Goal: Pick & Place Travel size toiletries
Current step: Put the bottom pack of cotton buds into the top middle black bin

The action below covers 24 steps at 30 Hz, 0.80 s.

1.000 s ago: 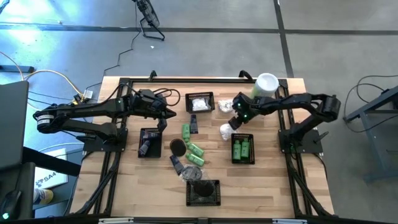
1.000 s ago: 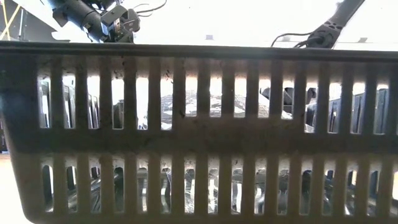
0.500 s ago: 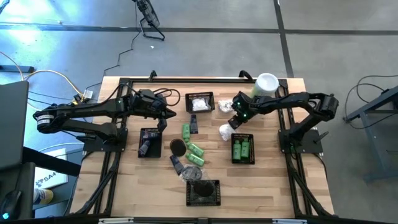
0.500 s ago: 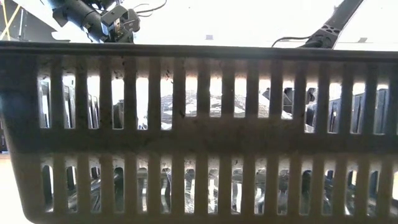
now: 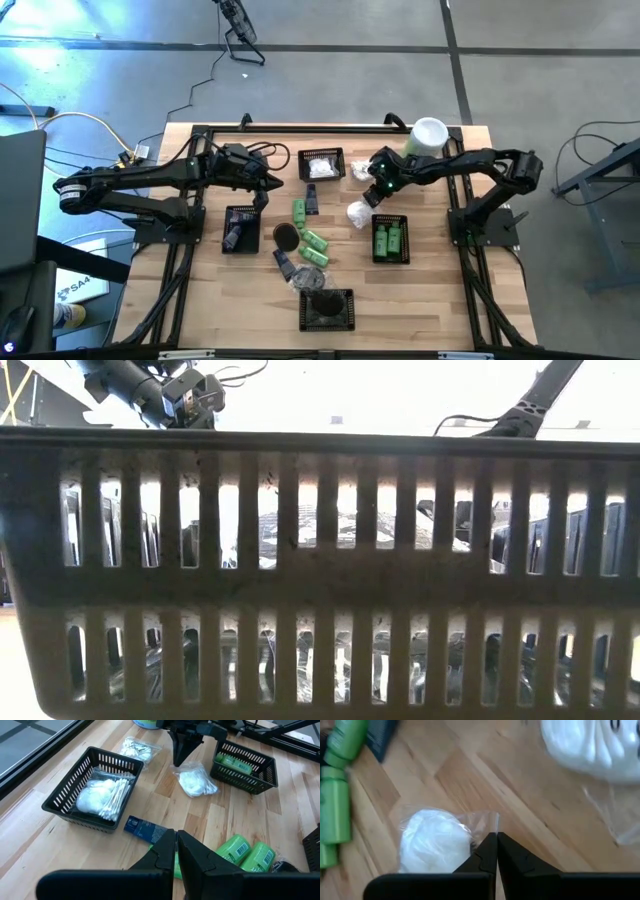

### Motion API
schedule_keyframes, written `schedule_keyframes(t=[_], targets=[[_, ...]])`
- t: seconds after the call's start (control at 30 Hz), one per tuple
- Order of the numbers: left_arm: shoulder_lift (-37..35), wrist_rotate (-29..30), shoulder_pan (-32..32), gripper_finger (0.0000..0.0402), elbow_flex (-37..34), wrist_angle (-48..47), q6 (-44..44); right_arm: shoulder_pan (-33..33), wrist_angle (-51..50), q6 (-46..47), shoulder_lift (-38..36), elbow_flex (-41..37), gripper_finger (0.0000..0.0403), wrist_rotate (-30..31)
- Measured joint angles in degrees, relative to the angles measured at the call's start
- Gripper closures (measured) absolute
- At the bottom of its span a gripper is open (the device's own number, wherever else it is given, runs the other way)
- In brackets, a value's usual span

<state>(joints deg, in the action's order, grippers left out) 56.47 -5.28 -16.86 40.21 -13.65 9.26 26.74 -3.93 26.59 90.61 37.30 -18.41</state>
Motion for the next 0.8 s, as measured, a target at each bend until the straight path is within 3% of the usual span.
schedule_keyframes(t=[0.23,0.53,0.8], targets=[[0.0,0.0,0.0,0.0385,0.0,-0.2,0.0,-0.9,5.5,-0.1,-1.5,0.1,0.0401,-2.2],[0.0,0.0,0.0,0.0385,0.0,-0.2,0.0,-3.6,9.7,-0.3,-8.6,0.1,0.0401,-2.5],[0.0,0.0,0.0,0.0385,0.0,-0.2,0.0,-7.5,12.6,-0.4,-14.7,0.2,0.0401,5.2]])
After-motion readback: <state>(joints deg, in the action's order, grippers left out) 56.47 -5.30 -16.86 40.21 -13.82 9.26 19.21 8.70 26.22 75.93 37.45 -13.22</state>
